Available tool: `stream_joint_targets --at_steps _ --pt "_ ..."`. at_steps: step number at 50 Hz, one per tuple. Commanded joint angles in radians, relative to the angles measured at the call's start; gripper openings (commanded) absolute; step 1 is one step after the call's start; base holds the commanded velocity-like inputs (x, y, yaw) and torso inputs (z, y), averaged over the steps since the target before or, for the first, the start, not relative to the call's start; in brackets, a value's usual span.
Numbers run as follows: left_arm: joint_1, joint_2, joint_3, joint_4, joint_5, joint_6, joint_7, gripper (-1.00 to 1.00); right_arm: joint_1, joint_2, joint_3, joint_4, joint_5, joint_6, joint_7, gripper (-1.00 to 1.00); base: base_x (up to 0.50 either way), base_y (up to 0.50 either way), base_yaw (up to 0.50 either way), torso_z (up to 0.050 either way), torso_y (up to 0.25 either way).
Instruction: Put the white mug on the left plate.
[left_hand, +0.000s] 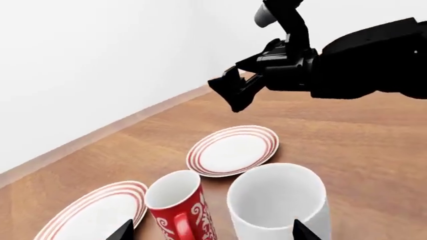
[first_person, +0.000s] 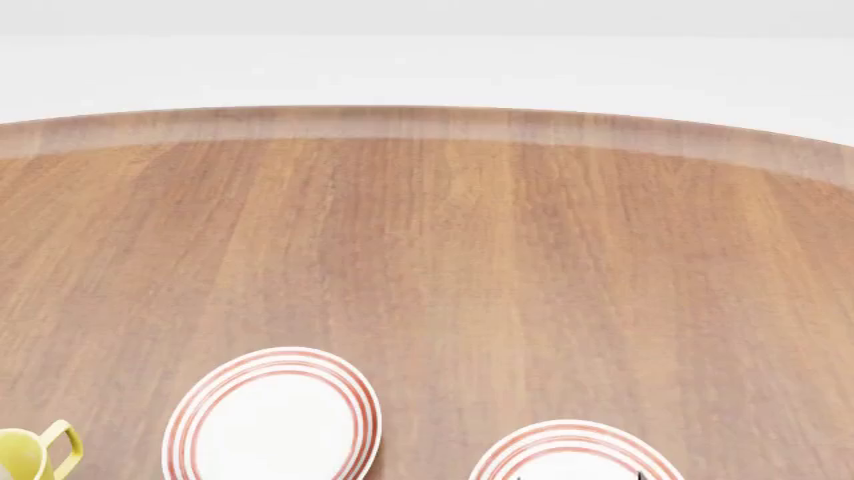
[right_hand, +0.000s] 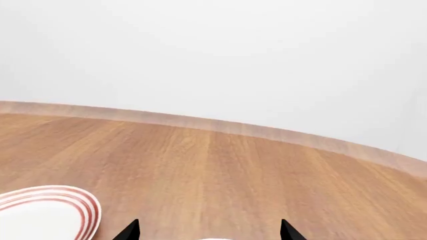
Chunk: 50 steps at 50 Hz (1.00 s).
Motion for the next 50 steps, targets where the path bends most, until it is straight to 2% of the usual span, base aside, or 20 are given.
stream_joint_targets --at_steps 1,32,50 --pt "-0.045 0.006 0.026 -0.12 0.062 0.071 0.015 1.0 0.001 0.003 -0.002 0.0 0.002 -0.001 0.007 1.0 0.0 0.0 0.0 0.0 0.0" --pt "-0.209 0.038 0.111 -0.34 -0.016 0.089 0.074 1.0 0.004 0.016 -0.013 -0.023 0.01 0.019 0.021 1.0 0.0 0.0 0.0 0.0 0.0" --pt "-0.237 0.059 0.166 -0.387 0.033 0.101 0.104 1.0 0.01 0.022 -0.024 -0.042 0.011 0.03 0.028 1.0 0.0 0.0 0.0 0.0 0.0"
